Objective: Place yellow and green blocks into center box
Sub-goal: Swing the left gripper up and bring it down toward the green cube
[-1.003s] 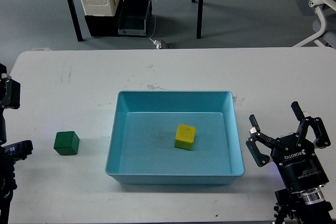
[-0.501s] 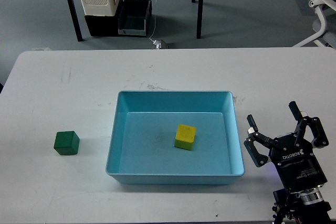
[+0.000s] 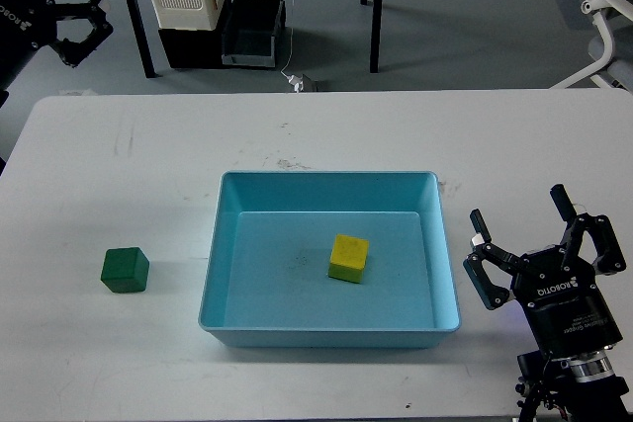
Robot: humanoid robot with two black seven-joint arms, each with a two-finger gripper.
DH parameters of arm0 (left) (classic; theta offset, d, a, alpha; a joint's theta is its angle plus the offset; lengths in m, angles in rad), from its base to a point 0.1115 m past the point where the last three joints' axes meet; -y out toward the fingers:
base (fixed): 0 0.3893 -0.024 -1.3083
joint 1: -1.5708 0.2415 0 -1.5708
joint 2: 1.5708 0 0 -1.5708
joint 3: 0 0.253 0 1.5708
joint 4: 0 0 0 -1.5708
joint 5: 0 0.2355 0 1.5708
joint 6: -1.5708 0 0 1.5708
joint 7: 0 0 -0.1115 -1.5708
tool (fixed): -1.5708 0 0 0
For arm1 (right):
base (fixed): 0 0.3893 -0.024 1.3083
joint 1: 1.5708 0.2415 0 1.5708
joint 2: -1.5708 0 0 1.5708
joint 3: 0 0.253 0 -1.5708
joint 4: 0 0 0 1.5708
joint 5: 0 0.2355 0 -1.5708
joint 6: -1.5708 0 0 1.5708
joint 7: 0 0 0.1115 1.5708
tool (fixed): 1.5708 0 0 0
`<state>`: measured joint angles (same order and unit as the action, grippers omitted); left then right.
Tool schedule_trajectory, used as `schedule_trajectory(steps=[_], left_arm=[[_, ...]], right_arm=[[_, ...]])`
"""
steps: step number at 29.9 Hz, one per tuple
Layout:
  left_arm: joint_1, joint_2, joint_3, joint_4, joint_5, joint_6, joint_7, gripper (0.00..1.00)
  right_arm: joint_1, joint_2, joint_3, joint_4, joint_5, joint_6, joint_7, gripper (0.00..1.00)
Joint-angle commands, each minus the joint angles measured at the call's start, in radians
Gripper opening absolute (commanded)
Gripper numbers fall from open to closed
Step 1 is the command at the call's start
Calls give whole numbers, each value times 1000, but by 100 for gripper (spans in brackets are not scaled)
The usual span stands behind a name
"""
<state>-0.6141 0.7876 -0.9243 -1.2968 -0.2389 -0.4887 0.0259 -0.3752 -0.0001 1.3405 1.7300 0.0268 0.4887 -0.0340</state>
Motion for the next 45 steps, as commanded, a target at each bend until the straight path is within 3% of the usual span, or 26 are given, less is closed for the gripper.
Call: schedule_trajectory(steps=[1, 5, 10, 14, 20, 30, 36, 39, 45], left_arm=[[-76, 24, 85, 1, 70, 0, 5, 100], [-172, 59, 200, -9, 164, 0, 6, 100], [-430, 52, 428, 48, 182, 0, 5, 100], [-565, 47, 614, 50, 190, 0, 8, 100], [-726, 48, 870, 11, 288, 0, 20, 100], [-961, 26, 1195, -38, 449, 0, 19, 100], [-1157, -31, 1510, -41, 565, 0, 19, 100], [-1182, -39, 1623, -56, 650, 0, 19, 100], [-1185, 2, 1725, -67, 765, 0, 16, 100]], right_arm=[[-1, 0, 2, 0, -1, 0, 0, 100], [-1, 0, -1, 0, -1, 0, 3, 100], [-1, 0, 2, 0, 4, 0, 5, 100], [-2, 0, 19, 0, 18, 0, 11, 100], [-4, 0, 46, -1, 74, 0, 51, 100], [-13, 0, 98, -12, 87, 0, 55, 100], [-30, 0, 147, -3, 133, 0, 60, 100], [-31, 0, 158, -3, 133, 0, 60, 100], [-36, 0, 155, -3, 133, 0, 60, 100]])
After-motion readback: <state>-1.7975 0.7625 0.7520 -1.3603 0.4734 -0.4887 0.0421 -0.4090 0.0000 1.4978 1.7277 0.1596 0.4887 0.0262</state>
